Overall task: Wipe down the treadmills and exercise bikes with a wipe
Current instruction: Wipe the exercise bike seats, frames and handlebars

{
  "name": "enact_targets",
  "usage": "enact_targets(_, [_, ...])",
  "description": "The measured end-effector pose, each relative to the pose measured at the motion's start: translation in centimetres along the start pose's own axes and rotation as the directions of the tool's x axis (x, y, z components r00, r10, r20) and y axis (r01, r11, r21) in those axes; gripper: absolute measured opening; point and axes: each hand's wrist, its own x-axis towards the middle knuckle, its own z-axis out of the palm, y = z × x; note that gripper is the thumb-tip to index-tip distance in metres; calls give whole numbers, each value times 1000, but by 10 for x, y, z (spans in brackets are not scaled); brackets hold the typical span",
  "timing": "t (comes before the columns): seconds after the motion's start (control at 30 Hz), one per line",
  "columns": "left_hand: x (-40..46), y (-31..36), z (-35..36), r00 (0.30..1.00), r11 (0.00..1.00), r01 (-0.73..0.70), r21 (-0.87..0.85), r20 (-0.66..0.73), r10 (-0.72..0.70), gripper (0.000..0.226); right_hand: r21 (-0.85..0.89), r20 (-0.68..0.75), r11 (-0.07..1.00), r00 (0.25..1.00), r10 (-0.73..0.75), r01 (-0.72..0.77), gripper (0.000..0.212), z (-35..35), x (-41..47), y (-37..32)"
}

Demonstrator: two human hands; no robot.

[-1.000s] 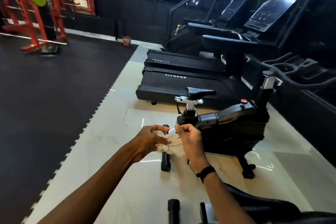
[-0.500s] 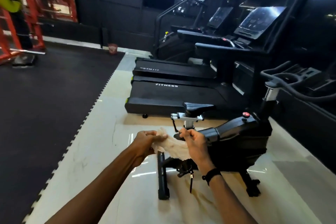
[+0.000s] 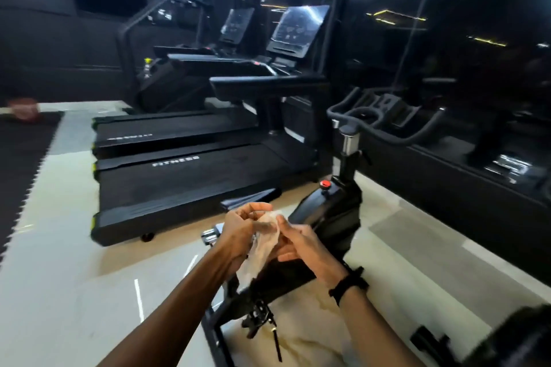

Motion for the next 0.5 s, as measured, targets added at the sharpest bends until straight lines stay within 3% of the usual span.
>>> enact_targets(0.13, [48, 6, 18, 981, 997, -8, 76, 194, -7, 41, 146, -73, 989, 997, -26, 36, 38, -29, 16, -6])
enact_targets(0.27, [103, 13, 26, 952, 981, -83, 173, 304, 27, 35, 96, -187, 995, 982, 14, 4, 45, -49, 34, -10])
enact_targets(0.37, [124, 5, 43, 946, 961, -73, 267, 325, -19, 35, 80, -223, 997, 974, 37, -20, 35, -56, 33, -7])
enact_targets(0.5, [126, -7, 64, 952, 912, 15, 411, 272, -139, 33, 200, -437, 978, 889, 137, -53, 26, -61, 33, 5])
